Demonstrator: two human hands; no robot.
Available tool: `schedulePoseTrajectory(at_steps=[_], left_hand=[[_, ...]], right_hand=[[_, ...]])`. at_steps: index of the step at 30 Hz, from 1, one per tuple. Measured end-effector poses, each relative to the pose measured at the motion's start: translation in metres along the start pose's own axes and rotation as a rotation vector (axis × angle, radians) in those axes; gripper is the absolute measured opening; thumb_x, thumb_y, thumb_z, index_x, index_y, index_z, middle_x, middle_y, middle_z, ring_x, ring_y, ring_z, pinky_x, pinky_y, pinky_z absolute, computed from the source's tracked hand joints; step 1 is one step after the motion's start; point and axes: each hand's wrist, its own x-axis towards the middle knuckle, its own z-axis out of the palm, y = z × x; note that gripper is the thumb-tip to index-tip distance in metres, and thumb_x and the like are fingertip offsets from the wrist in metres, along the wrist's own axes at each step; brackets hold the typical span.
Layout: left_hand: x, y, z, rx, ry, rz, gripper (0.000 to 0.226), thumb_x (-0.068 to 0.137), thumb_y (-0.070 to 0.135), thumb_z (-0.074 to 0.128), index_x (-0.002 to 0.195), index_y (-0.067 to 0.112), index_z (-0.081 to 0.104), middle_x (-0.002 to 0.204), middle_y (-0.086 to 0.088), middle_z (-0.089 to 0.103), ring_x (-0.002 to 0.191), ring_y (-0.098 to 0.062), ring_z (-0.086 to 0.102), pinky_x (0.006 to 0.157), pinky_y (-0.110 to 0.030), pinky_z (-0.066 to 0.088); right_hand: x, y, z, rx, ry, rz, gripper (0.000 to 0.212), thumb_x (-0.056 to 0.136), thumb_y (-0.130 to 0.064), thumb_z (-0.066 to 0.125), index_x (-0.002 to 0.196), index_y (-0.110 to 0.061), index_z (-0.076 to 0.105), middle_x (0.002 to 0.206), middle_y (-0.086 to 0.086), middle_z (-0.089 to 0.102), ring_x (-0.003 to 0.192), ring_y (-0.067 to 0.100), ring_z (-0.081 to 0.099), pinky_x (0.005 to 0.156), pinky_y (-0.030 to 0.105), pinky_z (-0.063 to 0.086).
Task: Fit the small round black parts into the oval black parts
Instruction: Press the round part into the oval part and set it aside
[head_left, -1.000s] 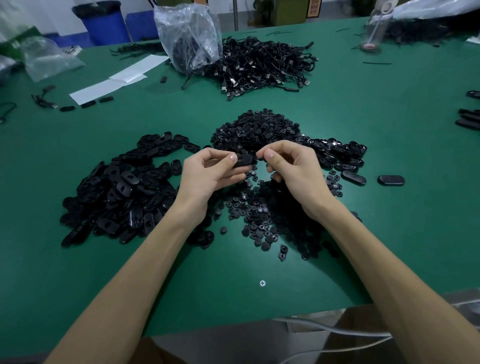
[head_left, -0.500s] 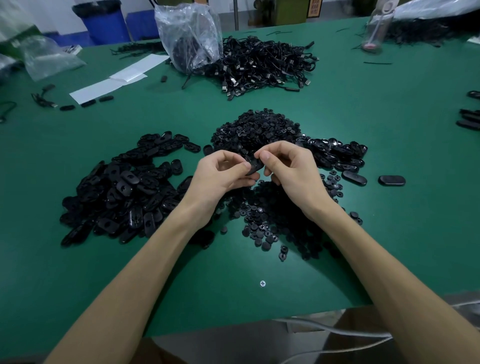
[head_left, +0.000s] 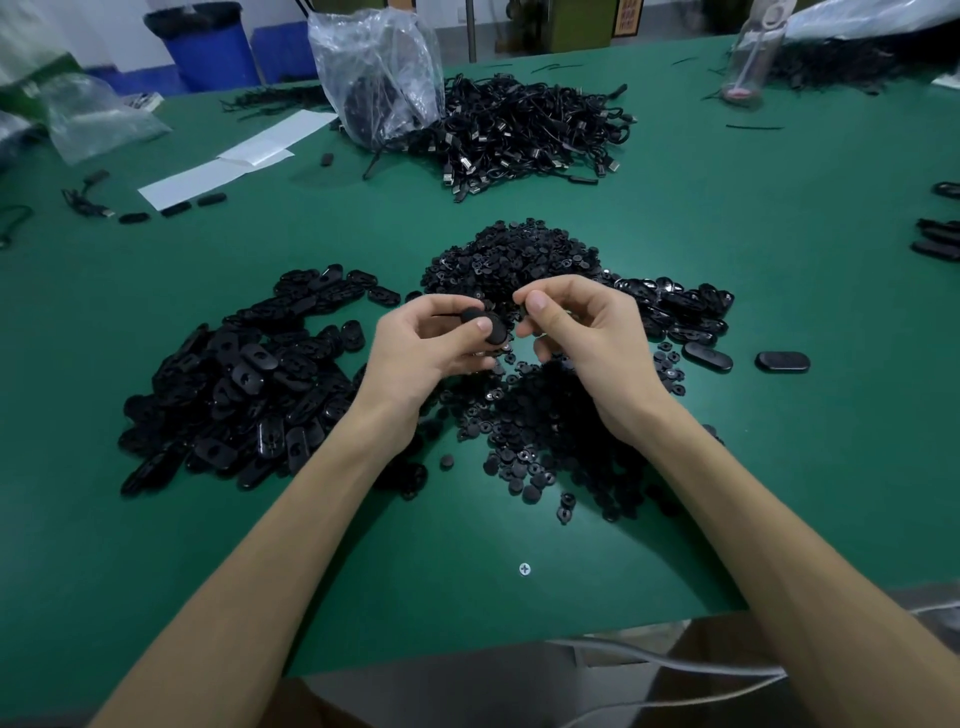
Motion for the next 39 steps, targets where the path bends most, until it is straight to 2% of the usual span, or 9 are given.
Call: schedulePoseTrajectory(at_steps=[7,10,12,15,20,25,30,36,39], left_hand=[[-0.0014,-0.0007,0.002,0.003,0.036,0.02,0.022,0.094,0.005,0.074,0.112,-0.004,0.065,0.094,-0.017,0.08,0.09,-0.029,0.079,0.074,-0.029,0.063],[-0.0021,-0.0012,0.0032,-0.011,0.014,0.006,0.02,0.096,0.004,0.071,0.113,-0.006,0.065,0.096,-0.02,0.079,0.093,-0.03,0.079,0.08,-0.032,0.064],[-0.002,-0.0017,0.0031,-0.007,0.0,-0.007,0.02,0.097,0.004,0.071,0.113,-0.006,0.066,0.098,-0.02,0.079,0.095,-0.032,0.078,0.084,-0.036,0.064],[-0.0022,-0.0019,0.0031,-0.019,-0.018,-0.018,0.021,0.096,0.006,0.073,0.113,-0.005,0.067,0.099,-0.02,0.079,0.095,-0.033,0.078,0.084,-0.036,0.064],[-0.0027,-0.0036,0.0044,-0.018,-0.023,-0.003,0.018,0.095,0.005,0.073,0.11,-0.003,0.068,0.097,-0.019,0.079,0.093,-0.031,0.079,0.078,-0.03,0.063],[-0.0036,-0.0042,0.005,-0.01,-0.04,0.012,0.019,0.095,0.006,0.074,0.11,-0.003,0.069,0.097,-0.018,0.079,0.093,-0.031,0.079,0.079,-0.031,0.064],[-0.0046,-0.0033,0.0054,-0.037,-0.06,0.024,0.021,0.093,0.006,0.076,0.11,-0.004,0.069,0.099,-0.02,0.079,0.094,-0.033,0.079,0.081,-0.033,0.064],[-0.0051,-0.003,0.0048,-0.062,-0.083,0.027,0.022,0.091,0.009,0.078,0.109,-0.002,0.071,0.103,-0.018,0.079,0.098,-0.034,0.078,0.085,-0.034,0.063],[-0.0049,-0.0037,0.0048,-0.076,-0.089,0.014,0.022,0.091,0.01,0.079,0.108,-0.001,0.072,0.103,-0.019,0.078,0.099,-0.034,0.077,0.087,-0.035,0.063]], right_hand=[[-0.0002,0.0017,0.0012,-0.069,-0.015,0.016,0.01,0.102,-0.011,0.064,0.1,-0.011,0.074,0.072,-0.004,0.07,0.067,0.014,0.062,0.057,0.024,0.048],[0.0003,0.0029,0.002,-0.15,-0.024,0.009,0.009,0.102,-0.012,0.065,0.101,-0.012,0.074,0.073,0.0,0.072,0.068,0.035,0.063,0.059,0.031,0.051],[0.0003,0.0045,0.0029,-0.213,-0.035,0.002,0.007,0.101,-0.013,0.066,0.1,-0.015,0.073,0.076,0.003,0.073,0.074,0.041,0.067,0.061,0.037,0.054],[-0.0006,0.0066,0.0045,-0.316,-0.036,-0.019,0.007,0.099,-0.014,0.067,0.098,-0.02,0.07,0.079,0.001,0.073,0.071,0.03,0.069,0.062,0.042,0.057],[-0.0028,0.0056,0.005,-0.404,-0.014,-0.065,0.006,0.098,-0.011,0.069,0.1,-0.016,0.071,0.084,-0.003,0.074,0.079,0.012,0.072,0.075,0.038,0.06],[-0.004,0.0015,0.0077,-0.43,0.021,-0.073,0.005,0.096,-0.011,0.07,0.1,-0.014,0.072,0.088,-0.005,0.074,0.081,0.01,0.07,0.078,0.035,0.059],[-0.0044,-0.0011,0.0064,-0.397,0.046,-0.049,0.005,0.096,-0.012,0.07,0.1,-0.013,0.072,0.086,-0.003,0.073,0.08,0.015,0.07,0.074,0.038,0.059],[-0.0039,-0.0019,0.0052,-0.366,0.064,-0.032,0.004,0.096,-0.013,0.071,0.1,-0.013,0.072,0.084,0.001,0.073,0.07,0.014,0.066,0.068,0.033,0.056],[-0.0037,-0.0016,0.0055,-0.362,0.064,-0.03,0.004,0.096,-0.013,0.072,0.1,-0.013,0.073,0.083,0.001,0.074,0.073,0.016,0.069,0.067,0.031,0.056]])
